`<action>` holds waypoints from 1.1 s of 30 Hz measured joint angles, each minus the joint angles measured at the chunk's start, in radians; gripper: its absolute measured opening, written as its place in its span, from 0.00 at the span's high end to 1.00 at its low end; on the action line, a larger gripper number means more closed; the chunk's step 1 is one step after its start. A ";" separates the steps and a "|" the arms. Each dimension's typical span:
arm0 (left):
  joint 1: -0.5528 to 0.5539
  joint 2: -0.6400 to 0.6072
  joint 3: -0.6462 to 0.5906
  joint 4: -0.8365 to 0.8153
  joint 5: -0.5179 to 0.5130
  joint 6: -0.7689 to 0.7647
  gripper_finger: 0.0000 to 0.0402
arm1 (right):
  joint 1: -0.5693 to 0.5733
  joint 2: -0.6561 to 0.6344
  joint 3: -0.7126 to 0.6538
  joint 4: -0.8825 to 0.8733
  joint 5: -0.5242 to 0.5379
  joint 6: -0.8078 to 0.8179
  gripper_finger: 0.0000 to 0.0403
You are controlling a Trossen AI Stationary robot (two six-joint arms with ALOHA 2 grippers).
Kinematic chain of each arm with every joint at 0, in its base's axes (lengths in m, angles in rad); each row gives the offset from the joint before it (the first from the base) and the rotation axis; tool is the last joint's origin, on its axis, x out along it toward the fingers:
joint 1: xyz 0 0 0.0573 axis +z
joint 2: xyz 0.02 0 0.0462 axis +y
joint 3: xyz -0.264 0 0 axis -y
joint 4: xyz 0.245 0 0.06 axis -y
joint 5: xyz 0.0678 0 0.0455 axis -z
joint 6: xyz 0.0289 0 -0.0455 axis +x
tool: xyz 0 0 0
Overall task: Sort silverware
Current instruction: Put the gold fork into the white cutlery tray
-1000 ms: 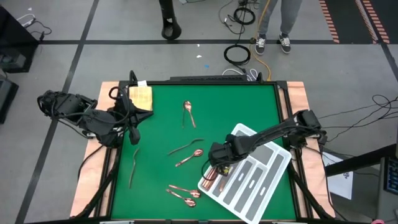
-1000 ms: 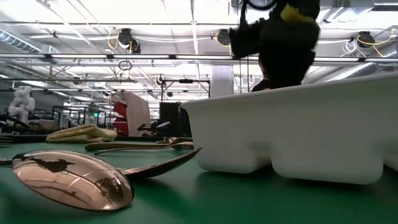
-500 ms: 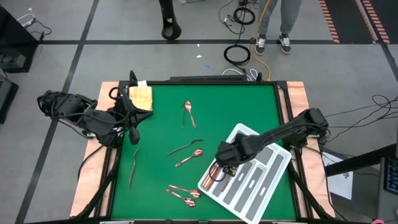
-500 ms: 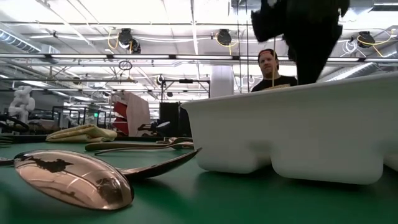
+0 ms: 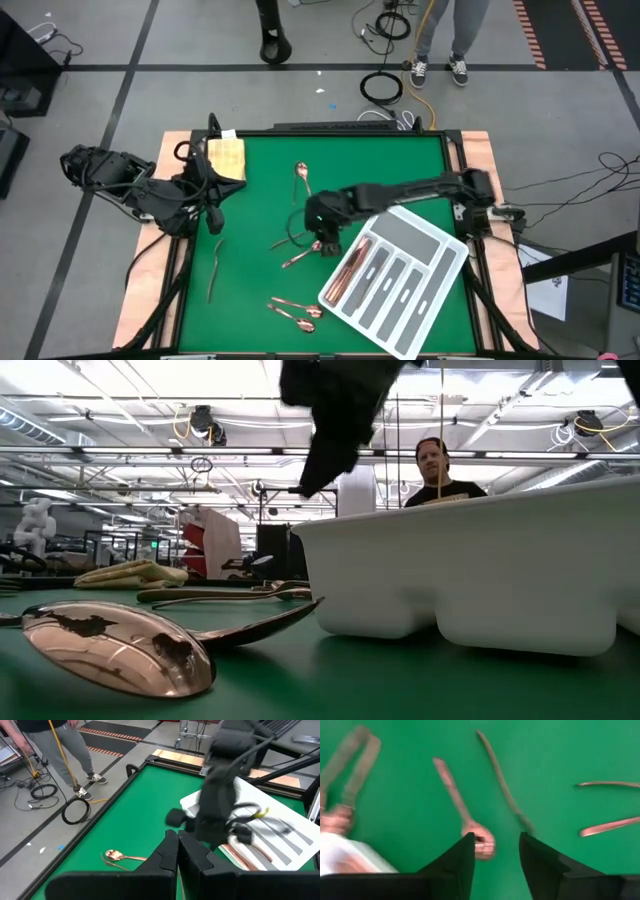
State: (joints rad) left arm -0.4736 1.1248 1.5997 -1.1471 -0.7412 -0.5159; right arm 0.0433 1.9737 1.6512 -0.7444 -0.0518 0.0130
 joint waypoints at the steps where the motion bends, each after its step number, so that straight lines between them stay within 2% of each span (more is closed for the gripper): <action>1: 0.000 0.000 0.000 0.000 0.000 0.000 0.97 | -0.012 0.033 0.034 -0.030 -0.003 -0.045 0.62; 8: 0.000 0.000 0.000 -0.025 0.000 0.000 0.97 | -0.055 0.237 0.187 -0.175 -0.004 -0.205 0.52; 16: 0.000 0.000 0.000 -0.063 -0.046 -0.001 0.97 | -0.103 0.335 0.192 -0.173 -0.001 -0.238 0.56; 19: 0.000 0.000 0.000 -0.078 -0.054 -0.002 0.97 | -0.114 0.340 0.192 -0.171 0.007 -0.221 0.64; 21: 0.000 0.000 0.000 -0.077 -0.057 -0.002 0.97 | -0.115 0.341 0.193 -0.171 0.021 -0.212 0.75; 23: 0.000 0.000 0.000 -0.077 -0.059 -0.002 0.97 | -0.114 0.341 0.193 -0.173 0.032 -0.211 0.91; 24: 0.000 0.000 0.000 -0.077 -0.060 -0.001 0.97 | -0.114 0.341 0.193 -0.173 0.042 -0.205 0.95; 28: 0.000 0.000 0.000 -0.076 -0.060 0.008 0.97 | -0.114 0.334 0.203 -0.226 0.023 -0.143 0.99; 33: 0.000 -0.006 0.000 -0.076 -0.060 0.007 0.97 | -0.104 0.227 0.264 -0.462 0.002 -0.125 1.00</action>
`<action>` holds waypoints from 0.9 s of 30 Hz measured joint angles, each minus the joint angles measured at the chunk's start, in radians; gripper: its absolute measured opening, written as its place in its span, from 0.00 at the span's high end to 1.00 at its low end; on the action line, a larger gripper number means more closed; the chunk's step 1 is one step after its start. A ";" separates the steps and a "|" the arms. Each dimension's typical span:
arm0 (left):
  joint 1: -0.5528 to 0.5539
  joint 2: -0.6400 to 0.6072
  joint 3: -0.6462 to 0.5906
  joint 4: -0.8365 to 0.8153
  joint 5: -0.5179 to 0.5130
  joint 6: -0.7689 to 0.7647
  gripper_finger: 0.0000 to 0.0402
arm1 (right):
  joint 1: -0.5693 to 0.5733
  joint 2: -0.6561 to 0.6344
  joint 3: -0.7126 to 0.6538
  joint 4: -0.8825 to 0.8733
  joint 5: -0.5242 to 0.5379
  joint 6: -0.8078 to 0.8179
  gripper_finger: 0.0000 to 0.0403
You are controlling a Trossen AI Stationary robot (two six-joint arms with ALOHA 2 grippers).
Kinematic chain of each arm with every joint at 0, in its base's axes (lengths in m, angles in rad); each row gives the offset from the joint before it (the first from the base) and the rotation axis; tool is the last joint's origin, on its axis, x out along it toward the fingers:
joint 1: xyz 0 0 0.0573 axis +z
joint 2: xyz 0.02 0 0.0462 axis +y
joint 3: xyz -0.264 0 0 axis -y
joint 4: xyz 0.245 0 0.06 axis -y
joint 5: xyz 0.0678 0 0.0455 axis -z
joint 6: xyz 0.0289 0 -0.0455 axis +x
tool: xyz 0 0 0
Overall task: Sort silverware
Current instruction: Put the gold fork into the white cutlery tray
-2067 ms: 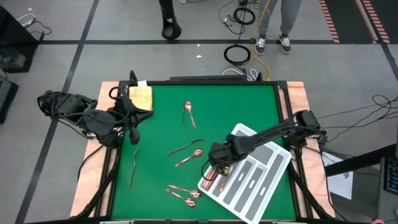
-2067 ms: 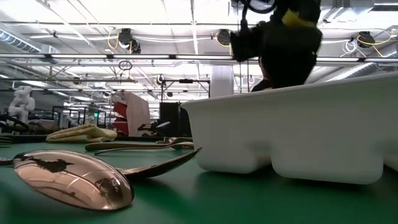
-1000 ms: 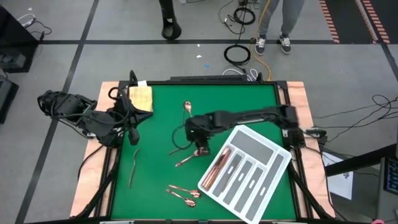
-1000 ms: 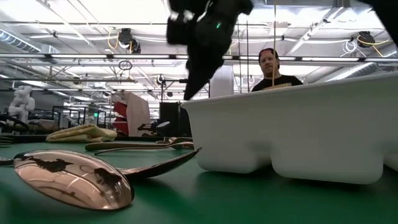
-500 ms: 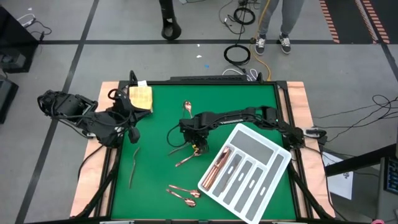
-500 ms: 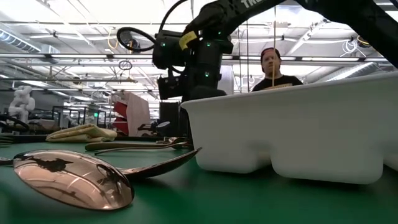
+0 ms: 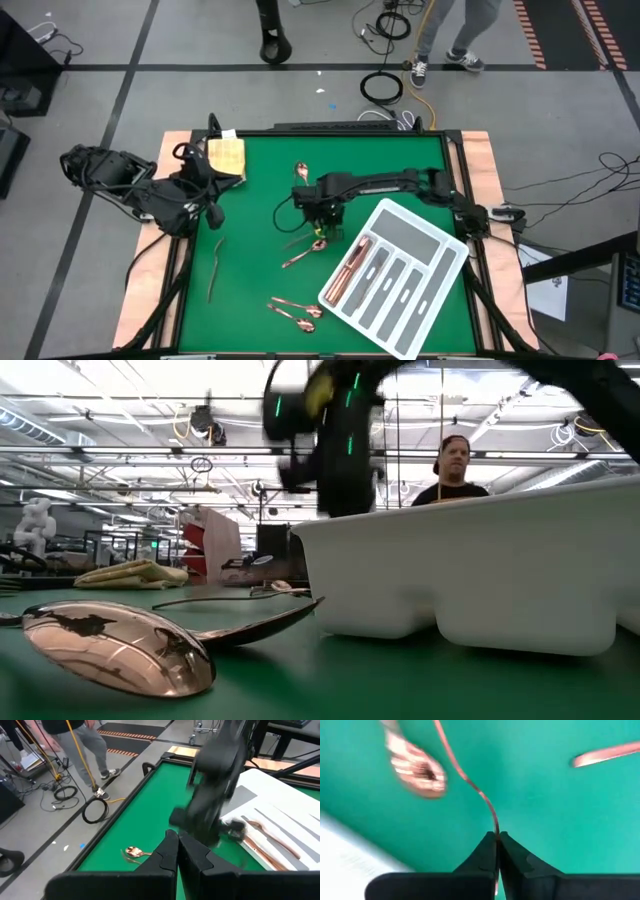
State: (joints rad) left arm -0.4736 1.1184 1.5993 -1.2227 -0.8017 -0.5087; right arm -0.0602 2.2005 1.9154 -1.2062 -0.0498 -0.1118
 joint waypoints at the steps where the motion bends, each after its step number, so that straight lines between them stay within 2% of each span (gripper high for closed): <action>1: 0.000 -0.002 0.000 0.000 0.000 0.000 0.97 | 0.001 -0.045 0.017 -0.053 -0.011 0.000 1.00; 6: 0.000 -0.019 0.000 0.001 0.000 0.000 0.97 | 0.015 -0.250 0.036 -0.338 -0.099 0.015 1.00; 10: 0.000 -0.026 0.000 0.001 0.000 -0.002 0.97 | 0.058 -0.383 -0.053 -0.362 -0.272 0.025 1.00; 12: 0.000 -0.027 0.000 0.001 0.000 -0.007 0.97 | 0.095 -0.418 -0.131 -0.367 -0.302 0.027 1.00; 16: 0.000 -0.027 0.000 0.002 0.000 -0.009 0.97 | 0.154 -0.434 -0.338 -0.322 -0.334 0.036 1.00; 19: 0.001 -0.027 0.000 0.002 0.000 -0.010 0.97 | 0.182 -0.442 -0.438 -0.263 -0.350 0.036 1.00; 22: 0.001 -0.027 0.000 0.002 0.000 -0.018 0.97 | 0.201 -0.414 -0.499 -0.186 -0.349 0.024 1.00; 27: 0.001 -0.027 0.000 0.002 -0.010 -0.035 0.97 | 0.209 -0.364 -0.512 -0.135 -0.331 -0.021 1.00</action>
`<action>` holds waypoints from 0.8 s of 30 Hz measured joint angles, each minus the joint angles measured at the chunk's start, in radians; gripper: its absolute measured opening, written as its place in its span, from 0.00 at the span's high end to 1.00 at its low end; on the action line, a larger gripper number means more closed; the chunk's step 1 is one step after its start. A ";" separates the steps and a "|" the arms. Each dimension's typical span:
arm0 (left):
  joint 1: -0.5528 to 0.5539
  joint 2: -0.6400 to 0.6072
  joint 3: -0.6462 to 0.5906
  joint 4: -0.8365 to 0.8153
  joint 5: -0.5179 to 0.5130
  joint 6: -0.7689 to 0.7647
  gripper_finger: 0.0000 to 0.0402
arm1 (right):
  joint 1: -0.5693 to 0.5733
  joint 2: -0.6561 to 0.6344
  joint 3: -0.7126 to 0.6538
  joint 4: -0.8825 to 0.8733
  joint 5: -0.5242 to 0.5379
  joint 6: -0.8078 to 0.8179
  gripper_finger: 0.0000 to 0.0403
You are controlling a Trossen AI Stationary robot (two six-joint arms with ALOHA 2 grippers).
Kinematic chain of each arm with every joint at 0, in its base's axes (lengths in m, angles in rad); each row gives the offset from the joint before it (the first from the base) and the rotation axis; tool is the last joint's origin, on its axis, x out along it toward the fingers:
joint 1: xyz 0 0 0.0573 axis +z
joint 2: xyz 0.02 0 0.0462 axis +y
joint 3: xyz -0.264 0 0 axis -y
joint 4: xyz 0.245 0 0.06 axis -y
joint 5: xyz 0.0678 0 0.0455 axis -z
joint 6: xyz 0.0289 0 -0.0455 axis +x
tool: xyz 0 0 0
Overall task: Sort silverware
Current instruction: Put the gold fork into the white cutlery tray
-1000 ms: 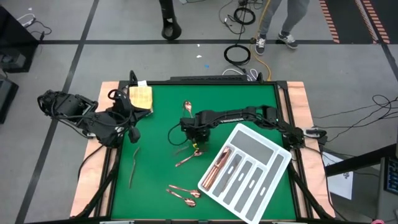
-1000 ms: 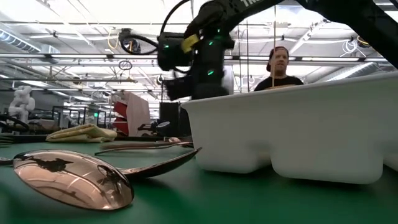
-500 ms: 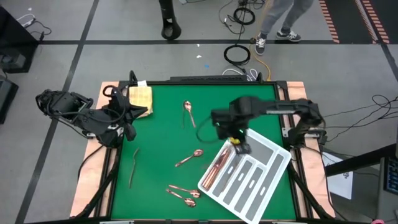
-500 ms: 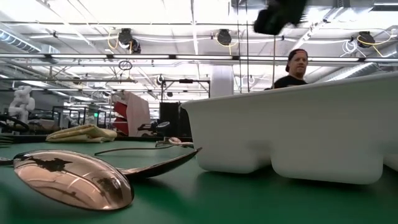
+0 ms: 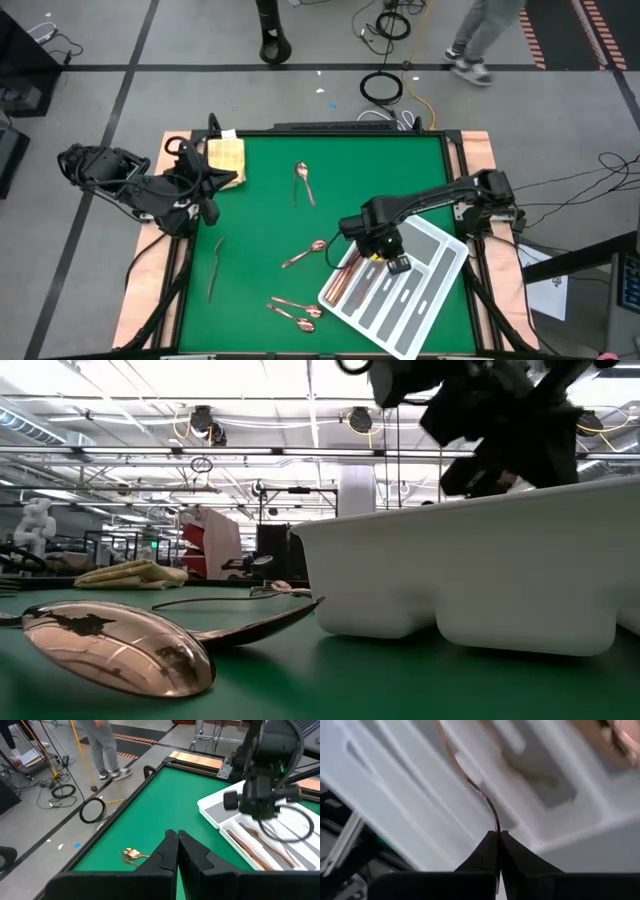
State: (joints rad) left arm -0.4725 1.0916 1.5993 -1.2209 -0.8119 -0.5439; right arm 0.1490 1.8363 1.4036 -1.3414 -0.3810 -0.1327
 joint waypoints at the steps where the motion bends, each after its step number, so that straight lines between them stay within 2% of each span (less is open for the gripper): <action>1: 0.000 0.000 0.000 0.000 0.000 -0.001 0.97 | 0.000 0.015 0.000 0.013 0.008 -0.015 1.00; 8: 0.000 0.000 0.000 0.000 -0.001 -0.002 0.97 | 0.000 0.120 0.000 0.023 0.013 -0.115 1.00; 13: 0.000 0.000 0.000 0.000 -0.001 -0.002 0.97 | -0.001 0.158 0.003 0.026 0.037 -0.121 0.97; 20: 0.000 0.000 0.000 0.000 -0.002 -0.001 0.97 | -0.031 0.134 0.052 0.006 0.086 -0.066 0.77; 24: 0.000 0.000 0.000 0.000 -0.002 -0.001 0.97 | -0.050 0.133 0.163 -0.127 0.104 -0.052 0.65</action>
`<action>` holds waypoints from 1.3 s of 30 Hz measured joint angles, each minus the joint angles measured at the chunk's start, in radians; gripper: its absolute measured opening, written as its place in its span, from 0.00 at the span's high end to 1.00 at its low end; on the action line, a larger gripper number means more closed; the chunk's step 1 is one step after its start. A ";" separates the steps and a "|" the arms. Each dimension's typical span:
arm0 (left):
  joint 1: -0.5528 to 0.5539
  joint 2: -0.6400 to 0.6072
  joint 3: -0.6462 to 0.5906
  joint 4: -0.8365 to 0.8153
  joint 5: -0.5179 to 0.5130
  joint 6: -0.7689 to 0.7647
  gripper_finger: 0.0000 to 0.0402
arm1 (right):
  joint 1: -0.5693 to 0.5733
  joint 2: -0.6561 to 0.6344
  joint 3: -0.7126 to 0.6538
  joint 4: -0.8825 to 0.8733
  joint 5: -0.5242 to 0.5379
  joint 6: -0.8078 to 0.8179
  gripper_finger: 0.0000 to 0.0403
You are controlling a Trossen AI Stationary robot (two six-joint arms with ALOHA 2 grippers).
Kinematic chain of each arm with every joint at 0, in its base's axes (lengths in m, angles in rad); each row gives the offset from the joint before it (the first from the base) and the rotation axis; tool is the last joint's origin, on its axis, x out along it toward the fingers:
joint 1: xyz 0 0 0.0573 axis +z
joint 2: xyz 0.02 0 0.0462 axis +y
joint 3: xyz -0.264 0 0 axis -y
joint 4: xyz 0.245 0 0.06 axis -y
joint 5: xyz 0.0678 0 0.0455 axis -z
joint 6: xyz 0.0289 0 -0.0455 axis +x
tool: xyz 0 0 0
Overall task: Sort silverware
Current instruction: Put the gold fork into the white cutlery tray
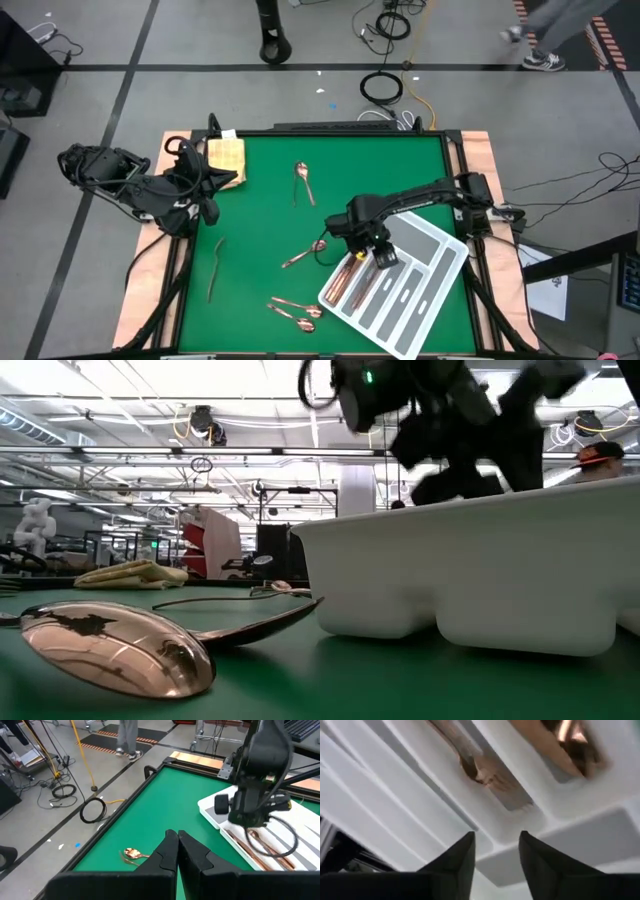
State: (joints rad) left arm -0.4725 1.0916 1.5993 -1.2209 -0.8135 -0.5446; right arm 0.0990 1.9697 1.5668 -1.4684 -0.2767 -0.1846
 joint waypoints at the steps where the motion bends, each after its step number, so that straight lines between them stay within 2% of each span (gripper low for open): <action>1: 0.000 0.000 0.000 0.000 0.000 0.000 0.97 | -0.006 0.000 0.043 -0.030 0.014 0.001 0.63; 5: 0.000 -0.001 0.000 0.000 -0.001 -0.022 0.97 | -0.051 -0.001 0.254 -0.034 0.188 0.011 0.58; 8: 0.000 -0.005 0.000 0.000 -0.015 -0.059 0.97 | -0.105 0.003 0.360 0.176 0.356 0.124 0.57; 9: 0.000 -0.005 0.000 -0.001 -0.016 -0.067 0.97 | -0.132 0.009 0.374 0.273 0.376 0.188 0.57; 13: 0.000 -0.022 0.000 -0.009 -0.016 -0.077 0.97 | -0.261 0.054 0.373 0.616 0.377 0.494 0.57; 18: 0.000 -0.055 0.000 -0.035 -0.029 -0.075 0.97 | -0.340 0.158 0.374 0.803 0.261 0.687 0.57; 26: 0.000 -0.110 0.000 -0.066 -0.091 -0.075 0.97 | -0.353 0.316 0.372 0.840 0.256 0.855 0.57; 34: 0.000 -0.139 0.000 -0.073 -0.112 -0.077 0.97 | -0.370 0.368 0.374 0.892 0.278 0.963 0.59; 39: 0.000 -0.144 0.000 -0.082 -0.107 -0.022 0.97 | -0.391 0.394 0.375 0.922 0.281 1.021 0.63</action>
State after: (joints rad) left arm -0.4726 0.9476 1.5993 -1.3033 -0.9205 -0.5661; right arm -0.2918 2.3636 1.9419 -0.5459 0.0045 0.8367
